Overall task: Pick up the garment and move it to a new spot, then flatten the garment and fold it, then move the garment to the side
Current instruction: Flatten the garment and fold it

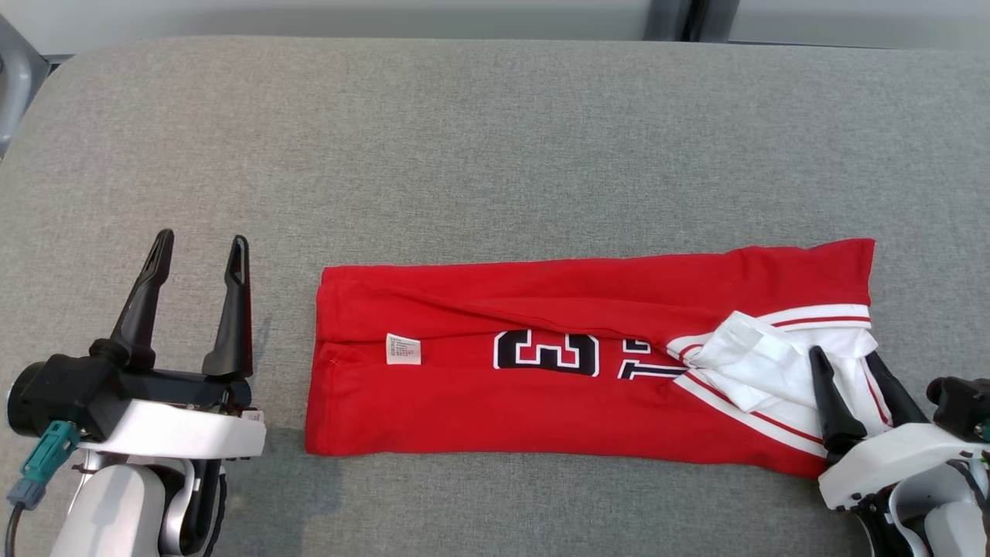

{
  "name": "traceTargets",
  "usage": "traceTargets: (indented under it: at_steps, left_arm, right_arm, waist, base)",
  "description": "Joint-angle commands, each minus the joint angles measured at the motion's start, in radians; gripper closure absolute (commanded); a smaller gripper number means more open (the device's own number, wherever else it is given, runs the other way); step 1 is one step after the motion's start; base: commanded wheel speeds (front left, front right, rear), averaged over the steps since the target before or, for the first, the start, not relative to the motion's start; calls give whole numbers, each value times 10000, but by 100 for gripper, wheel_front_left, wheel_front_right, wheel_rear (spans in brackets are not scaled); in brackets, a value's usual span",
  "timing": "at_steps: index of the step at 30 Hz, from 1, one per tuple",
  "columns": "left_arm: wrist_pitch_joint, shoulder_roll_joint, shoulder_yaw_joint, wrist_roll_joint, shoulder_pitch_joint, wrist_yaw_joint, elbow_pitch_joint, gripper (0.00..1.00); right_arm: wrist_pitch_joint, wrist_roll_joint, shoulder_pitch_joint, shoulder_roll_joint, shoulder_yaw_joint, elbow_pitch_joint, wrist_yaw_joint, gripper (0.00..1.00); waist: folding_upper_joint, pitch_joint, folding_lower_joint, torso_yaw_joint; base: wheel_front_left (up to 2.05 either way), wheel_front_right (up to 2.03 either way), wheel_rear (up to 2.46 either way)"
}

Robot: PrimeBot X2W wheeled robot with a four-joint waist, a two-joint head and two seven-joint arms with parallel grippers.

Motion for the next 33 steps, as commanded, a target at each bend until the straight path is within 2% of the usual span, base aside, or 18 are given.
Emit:
traceTargets:
  at_steps: [1,2,7,19,23,29,33]
  left_arm:
    - [-24,46,72,78,-110,-1,-16,0]
    - [-24,41,96,89,-108,-8,-27,0]
    - [-24,14,178,157,-91,-26,-51,0]
    - [-25,106,274,141,1,-42,-128,0]
    - [-25,119,260,136,-62,-35,-136,0]
    - [-19,170,217,69,-203,-67,-78,0]
    - [13,210,185,33,-212,-84,-3,0]
  right_arm:
    - [81,95,40,21,193,286,4,73]
    - [65,182,-9,-3,312,375,4,100]
    - [-226,528,-152,-227,494,522,-2,100]
    - [-811,788,588,-951,-990,-210,-13,100]
    - [-753,823,475,-975,-1028,-430,0,100]
    - [-590,445,133,-874,-560,-1633,3,100]
    - [-209,76,-160,-657,85,-3136,3,100]
  waist:
    - [-1,24,-1,-26]
    - [-1,32,-1,-40]
    - [-1,73,-1,-176]
    - [-1,151,-1,-816]
    - [-1,176,-1,-918]
    - [-1,171,-1,-981]
    - [-1,98,-1,-945]
  base:
    - [0,0,0]
    - [0,0,0]
    - [0,0,0]
    - [0,0,0]
    - [0,0,0]
    - [0,0,0]
    - [0,0,0]
